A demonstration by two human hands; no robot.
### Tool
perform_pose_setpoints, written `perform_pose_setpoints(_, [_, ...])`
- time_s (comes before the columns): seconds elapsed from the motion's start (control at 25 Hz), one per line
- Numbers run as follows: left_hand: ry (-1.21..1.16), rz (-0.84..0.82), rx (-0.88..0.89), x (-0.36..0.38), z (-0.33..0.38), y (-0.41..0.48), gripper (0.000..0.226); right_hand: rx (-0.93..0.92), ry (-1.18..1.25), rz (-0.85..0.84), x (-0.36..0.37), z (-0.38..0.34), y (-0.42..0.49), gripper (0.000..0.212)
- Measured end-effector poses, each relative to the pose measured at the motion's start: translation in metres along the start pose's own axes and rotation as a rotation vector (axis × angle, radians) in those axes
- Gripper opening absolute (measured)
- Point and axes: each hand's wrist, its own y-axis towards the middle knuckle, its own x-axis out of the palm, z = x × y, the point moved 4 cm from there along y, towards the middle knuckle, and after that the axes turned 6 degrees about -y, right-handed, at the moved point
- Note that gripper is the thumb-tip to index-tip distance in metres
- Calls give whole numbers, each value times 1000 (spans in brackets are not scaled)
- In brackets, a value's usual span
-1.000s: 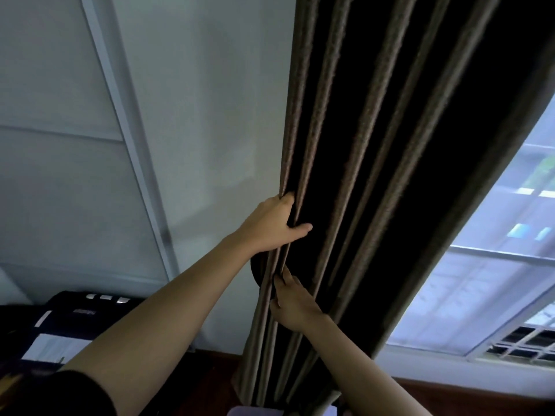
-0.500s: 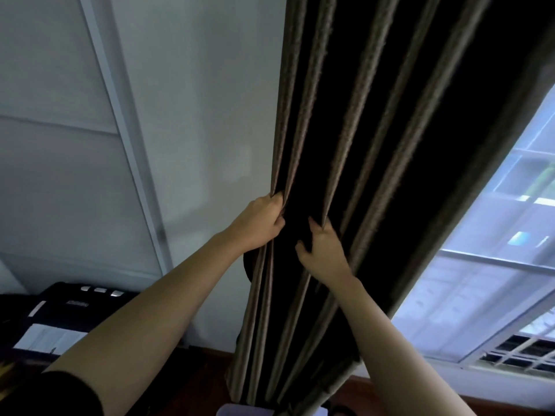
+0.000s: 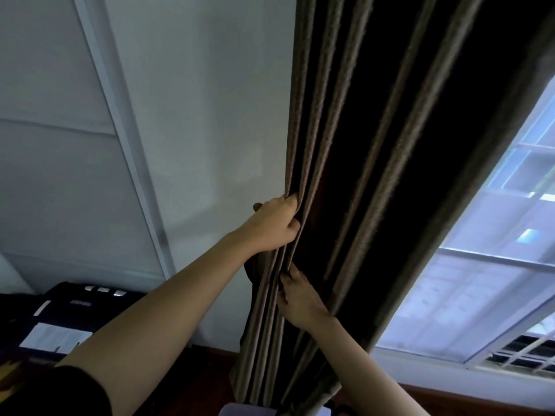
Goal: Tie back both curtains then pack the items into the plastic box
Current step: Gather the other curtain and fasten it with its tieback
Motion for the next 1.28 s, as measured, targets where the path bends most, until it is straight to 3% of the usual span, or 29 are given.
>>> perform_pose_setpoints(0.12, [-10,5,4,2,10,2,32,-18,-8,-12,-6,-4,-2,50])
perform_pose_setpoints(0.24, [58,71,15,4,9,3,23,-28,16,76,-23,-9,-9,43])
perform_pose_setpoints(0.36, [47,92,-8,0,-6,1,20,130,150,673,-75,-8,-27,30])
perform_pose_setpoints(0.44, [21,94,8,-5,-11,-3,17,190,207,877,-108,-10,-28,40])
perform_pose_setpoints(0.52, [-20,68,20,-8,-12,-7,8,258,141,840,-133,-9,-13,54])
perform_pose_setpoints(0.64, [-48,45,35,-10,-11,-13,13,389,159,620,-149,9,14,61])
perform_pose_setpoints(0.84, [-19,46,25,-7,-14,-6,5,177,192,428,-106,17,4,53])
perform_pose_setpoints(1.0, [12,26,-3,0,-11,4,13,39,195,260,-49,-5,-28,50])
perform_pose_setpoints(1.28, [-17,-6,-1,6,8,7,6,21,131,251,-35,0,-25,48])
